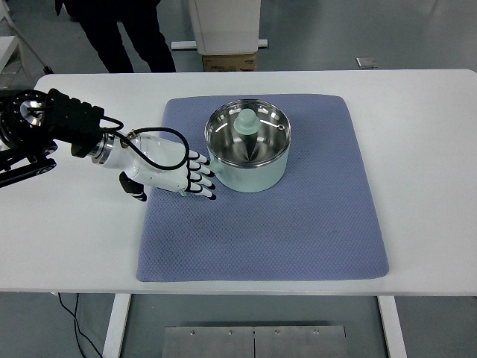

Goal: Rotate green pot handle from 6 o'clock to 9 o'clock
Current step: 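Sweep the left hand around the pot, turning the handle toward the left arm, then lift the left hand away from the pot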

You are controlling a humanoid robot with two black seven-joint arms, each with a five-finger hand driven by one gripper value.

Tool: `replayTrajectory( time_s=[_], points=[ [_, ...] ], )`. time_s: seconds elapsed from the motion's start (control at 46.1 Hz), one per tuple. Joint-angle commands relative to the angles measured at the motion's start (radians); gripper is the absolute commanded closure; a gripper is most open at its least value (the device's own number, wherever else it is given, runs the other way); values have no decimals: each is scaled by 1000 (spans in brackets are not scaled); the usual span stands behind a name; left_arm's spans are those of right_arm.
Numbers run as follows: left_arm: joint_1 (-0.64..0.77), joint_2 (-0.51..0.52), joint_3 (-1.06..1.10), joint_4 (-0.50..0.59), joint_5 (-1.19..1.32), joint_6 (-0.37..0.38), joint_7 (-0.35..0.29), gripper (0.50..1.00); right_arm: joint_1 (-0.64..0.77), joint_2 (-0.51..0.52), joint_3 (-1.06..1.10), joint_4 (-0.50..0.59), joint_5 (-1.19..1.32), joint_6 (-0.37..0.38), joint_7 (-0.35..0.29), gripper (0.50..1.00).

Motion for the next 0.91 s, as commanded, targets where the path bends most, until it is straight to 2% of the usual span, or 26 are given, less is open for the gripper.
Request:
replayTrajectory(
  time_s=[0.0, 0.39, 0.889],
  points=[
    [1, 14, 9, 0, 1, 2, 0, 500, 0, 0, 0, 0, 0, 0, 0, 500],
    [-11, 34, 41, 9, 32, 38, 0, 500, 0, 0, 0, 0, 0, 0, 0, 500],
    [-19, 63, 43, 89, 73, 68, 0, 500, 0, 0, 0, 0, 0, 0, 0, 500]
  ],
)
